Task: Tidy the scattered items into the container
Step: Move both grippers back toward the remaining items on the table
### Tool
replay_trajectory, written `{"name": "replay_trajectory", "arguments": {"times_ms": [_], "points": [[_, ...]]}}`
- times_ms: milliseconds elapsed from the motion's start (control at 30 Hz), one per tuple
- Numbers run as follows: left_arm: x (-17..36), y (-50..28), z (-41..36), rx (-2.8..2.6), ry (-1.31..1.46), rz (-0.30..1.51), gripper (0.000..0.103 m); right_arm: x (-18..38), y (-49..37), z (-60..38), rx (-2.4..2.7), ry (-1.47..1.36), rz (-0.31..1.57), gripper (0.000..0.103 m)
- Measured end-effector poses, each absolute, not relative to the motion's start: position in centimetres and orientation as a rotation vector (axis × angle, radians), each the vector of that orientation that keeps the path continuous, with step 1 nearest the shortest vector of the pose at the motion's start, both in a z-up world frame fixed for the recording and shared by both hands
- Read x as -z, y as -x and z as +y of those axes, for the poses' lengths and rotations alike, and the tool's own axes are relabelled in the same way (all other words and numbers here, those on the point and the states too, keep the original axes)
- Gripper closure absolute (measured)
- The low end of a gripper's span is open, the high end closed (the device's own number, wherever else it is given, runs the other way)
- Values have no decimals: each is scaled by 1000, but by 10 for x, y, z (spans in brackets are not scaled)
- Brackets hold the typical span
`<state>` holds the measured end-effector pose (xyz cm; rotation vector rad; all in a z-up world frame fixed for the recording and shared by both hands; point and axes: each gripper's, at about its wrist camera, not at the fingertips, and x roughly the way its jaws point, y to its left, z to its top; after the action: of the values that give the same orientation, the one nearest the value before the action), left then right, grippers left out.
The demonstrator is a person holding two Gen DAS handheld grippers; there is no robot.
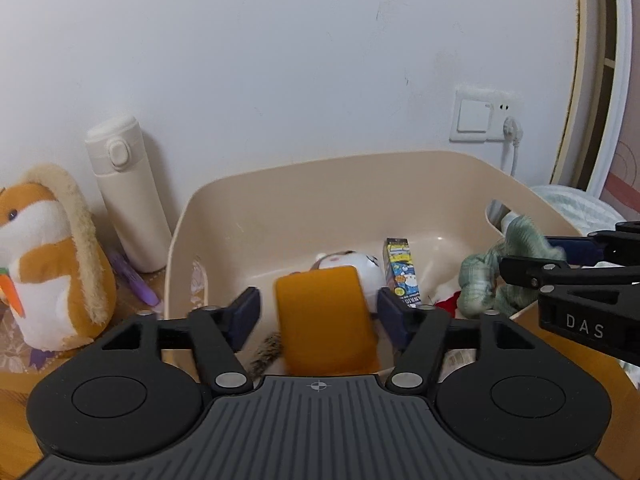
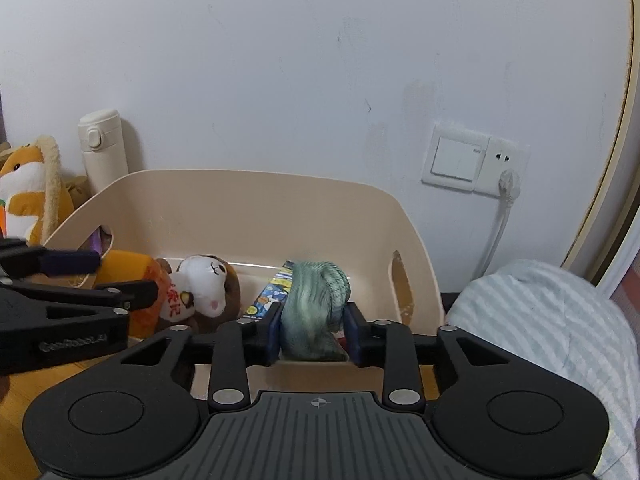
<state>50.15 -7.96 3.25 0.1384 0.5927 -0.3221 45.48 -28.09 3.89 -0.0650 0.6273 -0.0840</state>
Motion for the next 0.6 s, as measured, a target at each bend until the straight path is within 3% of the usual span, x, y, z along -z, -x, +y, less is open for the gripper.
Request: {"name": "replay_trajectory", "arguments": {"times_ms": [167, 467, 600], "points": [[-47, -489, -67, 343, -88, 565, 20, -52, -436, -284, 95, 73, 577, 44], [-60, -436, -35, 417, -80, 515, 19, -68, -356, -281, 82, 100, 467, 25], [-52, -409, -21, 480, -131, 541, 19, -59, -313, -274, 58, 63, 464, 11]]}}
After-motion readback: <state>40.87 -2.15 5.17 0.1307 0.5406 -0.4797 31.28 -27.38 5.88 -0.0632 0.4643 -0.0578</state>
